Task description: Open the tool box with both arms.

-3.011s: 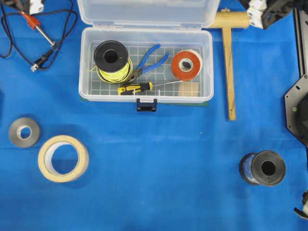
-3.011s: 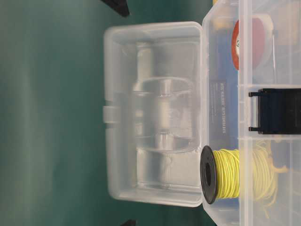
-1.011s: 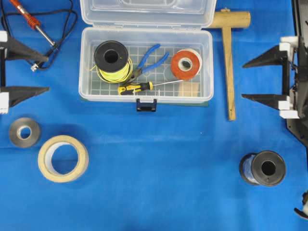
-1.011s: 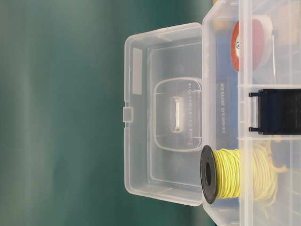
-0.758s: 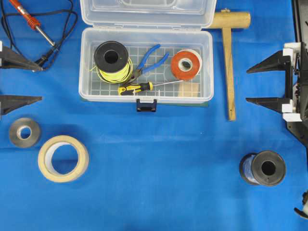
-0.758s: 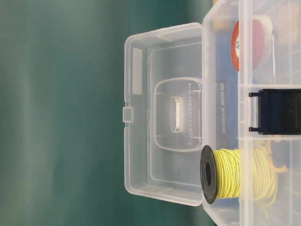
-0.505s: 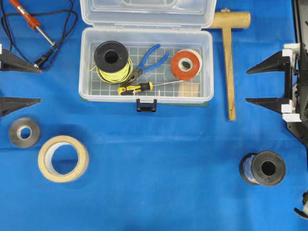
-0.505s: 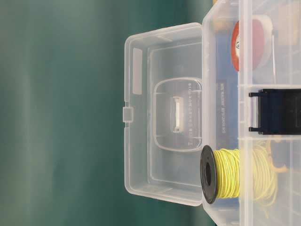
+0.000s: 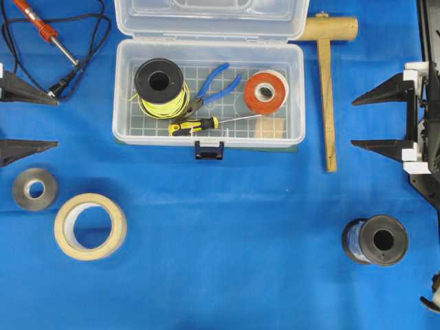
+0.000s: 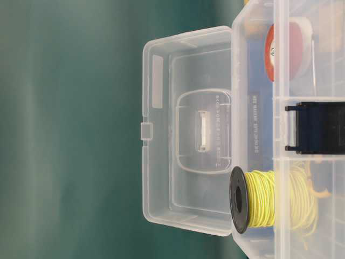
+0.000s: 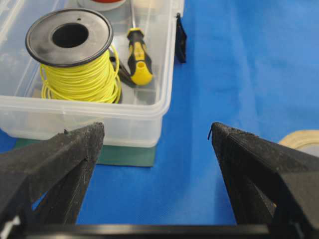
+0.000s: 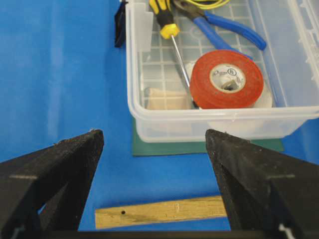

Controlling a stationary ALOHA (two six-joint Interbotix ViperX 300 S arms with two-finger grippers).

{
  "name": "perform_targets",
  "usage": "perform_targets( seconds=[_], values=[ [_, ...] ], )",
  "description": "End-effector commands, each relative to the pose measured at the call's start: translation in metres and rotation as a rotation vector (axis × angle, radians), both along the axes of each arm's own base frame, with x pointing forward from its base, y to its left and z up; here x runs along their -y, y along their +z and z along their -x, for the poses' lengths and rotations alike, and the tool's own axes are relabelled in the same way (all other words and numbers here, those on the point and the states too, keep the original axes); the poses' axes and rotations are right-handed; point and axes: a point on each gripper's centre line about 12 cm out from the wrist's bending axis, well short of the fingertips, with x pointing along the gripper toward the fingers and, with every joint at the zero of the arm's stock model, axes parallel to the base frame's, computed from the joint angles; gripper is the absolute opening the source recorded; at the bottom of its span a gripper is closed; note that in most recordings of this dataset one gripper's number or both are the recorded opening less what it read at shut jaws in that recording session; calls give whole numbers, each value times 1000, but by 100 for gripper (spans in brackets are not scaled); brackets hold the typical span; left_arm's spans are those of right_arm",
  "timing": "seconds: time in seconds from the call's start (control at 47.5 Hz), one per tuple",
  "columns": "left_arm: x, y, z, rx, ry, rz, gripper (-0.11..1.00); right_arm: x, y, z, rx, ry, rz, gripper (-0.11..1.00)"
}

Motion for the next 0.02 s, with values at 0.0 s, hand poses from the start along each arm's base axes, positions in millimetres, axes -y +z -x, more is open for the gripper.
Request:
perform_targets(
  seconds=[0.0],
  values=[
    [0,4,-2,9,-4,-4,85,0,4,-3,8,0,0,82]
  ],
)
